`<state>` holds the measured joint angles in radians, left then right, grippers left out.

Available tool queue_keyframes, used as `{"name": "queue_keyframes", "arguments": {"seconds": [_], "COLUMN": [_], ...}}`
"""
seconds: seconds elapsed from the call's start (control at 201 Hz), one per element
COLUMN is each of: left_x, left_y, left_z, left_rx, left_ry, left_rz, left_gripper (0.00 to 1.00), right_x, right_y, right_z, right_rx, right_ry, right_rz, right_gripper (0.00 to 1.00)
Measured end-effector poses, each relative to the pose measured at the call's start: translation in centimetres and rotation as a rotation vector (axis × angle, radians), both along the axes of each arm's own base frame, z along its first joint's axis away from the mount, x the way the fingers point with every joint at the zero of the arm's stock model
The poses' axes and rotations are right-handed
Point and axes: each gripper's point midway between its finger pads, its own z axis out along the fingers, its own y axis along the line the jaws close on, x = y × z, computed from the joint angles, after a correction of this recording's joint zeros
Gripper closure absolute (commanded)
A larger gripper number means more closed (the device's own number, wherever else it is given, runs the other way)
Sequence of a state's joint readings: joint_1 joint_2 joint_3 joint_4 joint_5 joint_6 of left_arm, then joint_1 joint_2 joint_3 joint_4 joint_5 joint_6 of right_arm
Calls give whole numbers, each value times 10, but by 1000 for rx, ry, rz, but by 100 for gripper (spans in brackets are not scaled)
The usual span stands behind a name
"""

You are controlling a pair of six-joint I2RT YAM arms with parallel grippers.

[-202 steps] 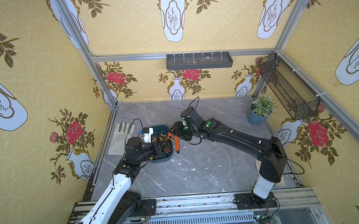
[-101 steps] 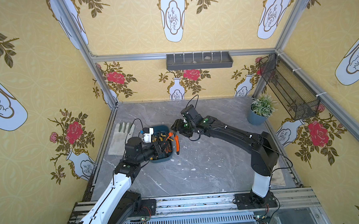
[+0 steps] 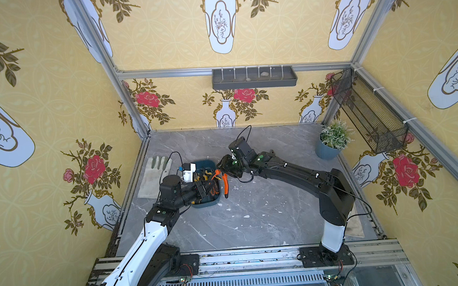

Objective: Take the pliers out of the storage box
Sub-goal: Place the pliers at the center of the board.

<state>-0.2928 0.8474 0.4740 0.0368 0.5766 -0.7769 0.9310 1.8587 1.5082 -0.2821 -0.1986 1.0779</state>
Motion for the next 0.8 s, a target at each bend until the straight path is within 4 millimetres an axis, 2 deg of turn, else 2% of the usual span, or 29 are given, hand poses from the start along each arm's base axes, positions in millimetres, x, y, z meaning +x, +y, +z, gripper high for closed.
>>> {"name": "queue_keyframes", "arguments": {"seconds": [0.194,0.493,0.528,0.593,0.612,0.697,0.797], "left_x": [-2,-4,-5,-5,-5,0,2], "left_y": [0,-2,-2,-2,-2,-1,1], "left_z": [-3,-3,-3,-3,-3,0,2], "left_rx": [7,3,2,2,2,5,4], "left_ry": [12,11,11,11,11,-7,-18], "left_rz": [-8,-24,-26,-26,-25,-6,7], "left_gripper": [100,100,92,62,55,45,28], "right_x": [2,4,4,5,5,1,-4], "right_y": [0,1,1,1,1,-1,-8], "right_z": [-2,6,7,8,8,10,8], "right_rx": [11,41,43,46,48,40,6], "right_ry": [6,-2,-5,-9,-10,-24,-28], "right_rz": [-26,-45,-45,-47,-47,-27,-11], "right_gripper": [70,78,83,91,92,94,95]}}
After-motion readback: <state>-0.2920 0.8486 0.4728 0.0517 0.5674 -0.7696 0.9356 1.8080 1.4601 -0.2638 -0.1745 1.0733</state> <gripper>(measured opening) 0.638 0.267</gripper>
